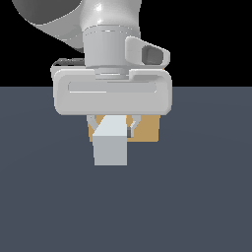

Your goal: Insert the peg into the horizontal hole in a box.

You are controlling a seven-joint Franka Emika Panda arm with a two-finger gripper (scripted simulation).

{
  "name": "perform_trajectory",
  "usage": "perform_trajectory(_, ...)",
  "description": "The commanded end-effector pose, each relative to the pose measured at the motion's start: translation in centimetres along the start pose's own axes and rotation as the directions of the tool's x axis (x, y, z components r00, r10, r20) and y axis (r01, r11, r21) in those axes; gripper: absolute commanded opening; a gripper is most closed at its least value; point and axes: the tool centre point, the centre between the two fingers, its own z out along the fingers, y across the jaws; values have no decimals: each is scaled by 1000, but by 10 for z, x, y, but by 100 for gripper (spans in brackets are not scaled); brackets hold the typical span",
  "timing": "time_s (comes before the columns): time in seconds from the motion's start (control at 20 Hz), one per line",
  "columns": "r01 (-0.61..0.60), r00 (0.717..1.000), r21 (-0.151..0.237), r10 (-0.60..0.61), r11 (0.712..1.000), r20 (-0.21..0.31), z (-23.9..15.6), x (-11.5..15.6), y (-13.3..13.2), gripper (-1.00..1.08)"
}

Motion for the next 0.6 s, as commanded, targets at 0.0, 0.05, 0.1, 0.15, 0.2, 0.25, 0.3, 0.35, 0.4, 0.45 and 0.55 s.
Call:
perform_trajectory(0.0, -9, 1000, -5, 9, 1000, 1, -5, 1, -2, -100)
perform_trajectory(0.05, -10, 1000, -5, 10, 1000, 1, -6, 2, -2, -100)
perform_trajectory(0.1, -10, 1000, -5, 10, 1000, 1, -6, 2, -2, -100)
perform_trajectory(0.15, -10, 1000, -5, 10, 1000, 1, -6, 2, -2, -100)
perform_trajectory(0.2, -10, 1000, -5, 10, 1000, 1, -6, 2, -2, -100)
perform_trajectory(0.25, -10, 1000, -5, 10, 1000, 1, -6, 2, -2, -100)
perform_trajectory(0.3, -9, 1000, 0, 9, 1000, 0, -3, 2, -4, -100)
perform_trajectory(0.35, -10, 1000, -2, 10, 1000, 0, -4, 2, -3, -100)
perform_trajectory(0.4, -10, 1000, -7, 10, 1000, 1, -7, 2, -1, -100)
perform_trajectory(0.45, -10, 1000, -9, 10, 1000, 1, -8, 2, 0, -100)
perform_trajectory(0.55, -10, 1000, -9, 10, 1000, 1, -8, 2, 0, -100)
